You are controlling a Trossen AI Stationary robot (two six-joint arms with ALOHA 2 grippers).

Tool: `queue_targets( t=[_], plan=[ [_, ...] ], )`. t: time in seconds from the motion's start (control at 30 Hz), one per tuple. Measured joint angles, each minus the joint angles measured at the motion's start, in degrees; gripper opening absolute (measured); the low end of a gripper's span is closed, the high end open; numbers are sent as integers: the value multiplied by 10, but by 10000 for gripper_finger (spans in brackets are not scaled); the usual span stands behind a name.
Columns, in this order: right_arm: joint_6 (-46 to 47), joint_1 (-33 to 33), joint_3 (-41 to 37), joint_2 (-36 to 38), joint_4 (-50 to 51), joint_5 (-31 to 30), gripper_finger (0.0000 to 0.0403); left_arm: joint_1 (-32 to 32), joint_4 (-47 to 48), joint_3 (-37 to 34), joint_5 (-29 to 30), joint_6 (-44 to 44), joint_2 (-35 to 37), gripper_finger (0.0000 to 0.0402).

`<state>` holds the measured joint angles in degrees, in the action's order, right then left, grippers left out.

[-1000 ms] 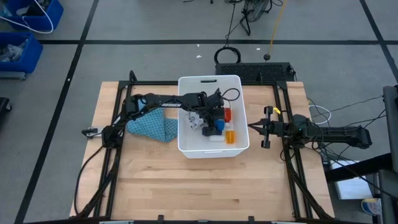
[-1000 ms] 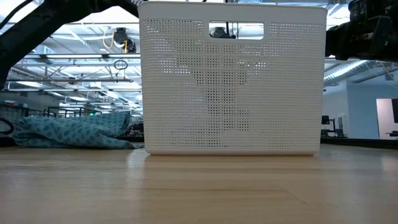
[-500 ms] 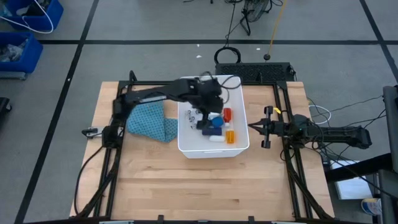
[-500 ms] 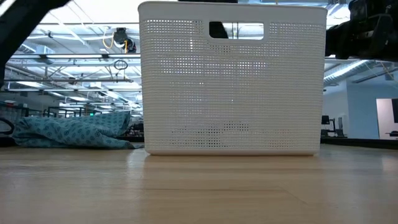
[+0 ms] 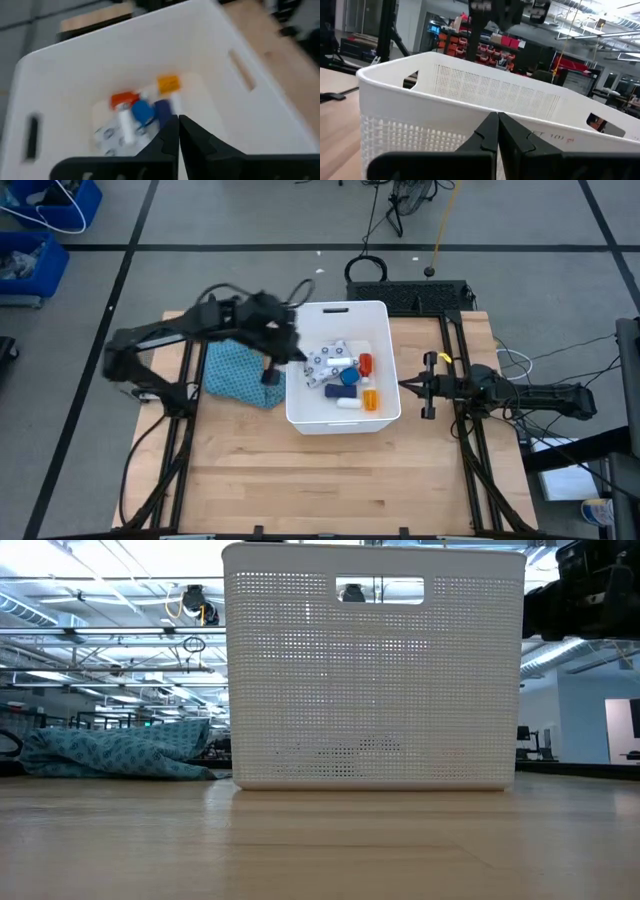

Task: Pick & place medical supplies in basket/bin
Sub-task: Return to Home Position

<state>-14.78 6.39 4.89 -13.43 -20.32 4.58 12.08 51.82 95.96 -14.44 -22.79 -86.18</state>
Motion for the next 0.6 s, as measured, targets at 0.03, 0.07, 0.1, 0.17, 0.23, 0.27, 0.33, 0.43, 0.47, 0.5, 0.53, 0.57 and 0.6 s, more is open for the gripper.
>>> queue_targets(
  t=[0.03,0.07,0.1,0.17,0.23,0.27,0.33,0.43,0.47,0.5,0.53,0.57,0.6],
  plan=[
    [2,0,0,0,1,0,0,0,-23,-41,18,-1,27,10],
    [4,0,0,0,0,0,0,1,-48,-81,32,-1,55,5],
    [5,0,0,0,-2,0,0,4,-71,-123,38,0,85,4],
    [6,0,0,0,-2,0,0,11,-137,-215,31,9,149,4],
    [8,0,0,0,-2,0,0,20,-228,-312,-3,15,217,3],
    [10,0,0,0,-4,0,0,24,-280,-363,-17,19,247,3],
    [14,0,1,0,-8,0,0,35,-378,-454,-20,38,300,2],
    [17,0,1,0,-6,1,0,63,-514,-567,7,83,350,2],
    [20,0,1,0,-6,1,0,73,-552,-600,1,94,361,2],
    [22,0,1,0,-8,0,0,81,-587,-630,-15,108,370,2],
    [26,0,2,0,-9,0,0,87,-617,-656,-30,124,380,2],
    [31,0,2,0,-11,0,0,89,-641,-679,-42,137,391,2],
    [36,0,2,0,-12,0,0,89,-663,-701,-47,145,408,1]
  ],
)
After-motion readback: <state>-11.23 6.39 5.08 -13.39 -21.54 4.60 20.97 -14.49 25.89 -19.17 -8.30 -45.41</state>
